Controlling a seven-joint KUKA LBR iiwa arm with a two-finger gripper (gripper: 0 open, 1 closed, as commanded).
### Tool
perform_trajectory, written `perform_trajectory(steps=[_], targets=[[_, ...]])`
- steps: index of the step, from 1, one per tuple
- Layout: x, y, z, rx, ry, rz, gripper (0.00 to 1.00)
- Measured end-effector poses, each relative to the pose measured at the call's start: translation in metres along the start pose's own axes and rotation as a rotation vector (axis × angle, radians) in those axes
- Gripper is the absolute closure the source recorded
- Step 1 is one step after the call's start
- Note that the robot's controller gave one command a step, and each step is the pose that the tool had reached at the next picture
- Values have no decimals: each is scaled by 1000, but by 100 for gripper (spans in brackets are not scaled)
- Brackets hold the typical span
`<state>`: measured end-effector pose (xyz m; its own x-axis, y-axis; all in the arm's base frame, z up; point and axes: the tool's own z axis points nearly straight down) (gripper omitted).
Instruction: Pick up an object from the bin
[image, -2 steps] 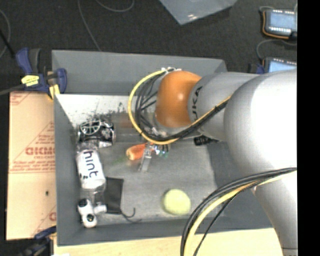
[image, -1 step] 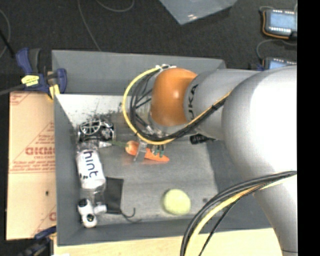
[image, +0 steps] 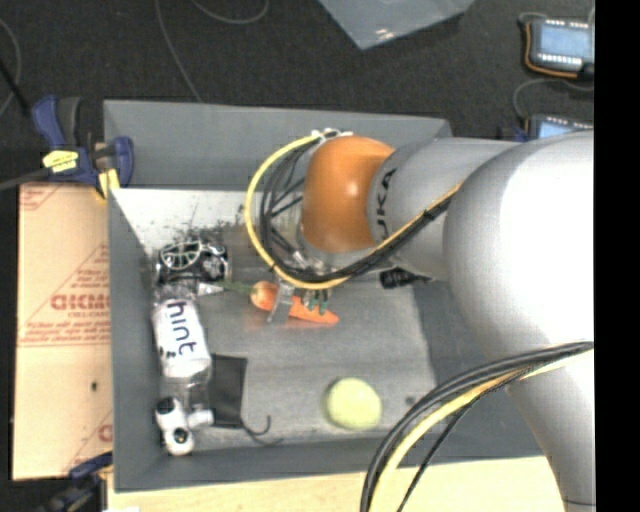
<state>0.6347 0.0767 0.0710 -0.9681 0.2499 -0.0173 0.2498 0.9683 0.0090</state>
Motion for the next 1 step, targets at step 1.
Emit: perform_trajectory(steps=[1], targets=[[-8,11,-127,-1,-5,-49,100]])
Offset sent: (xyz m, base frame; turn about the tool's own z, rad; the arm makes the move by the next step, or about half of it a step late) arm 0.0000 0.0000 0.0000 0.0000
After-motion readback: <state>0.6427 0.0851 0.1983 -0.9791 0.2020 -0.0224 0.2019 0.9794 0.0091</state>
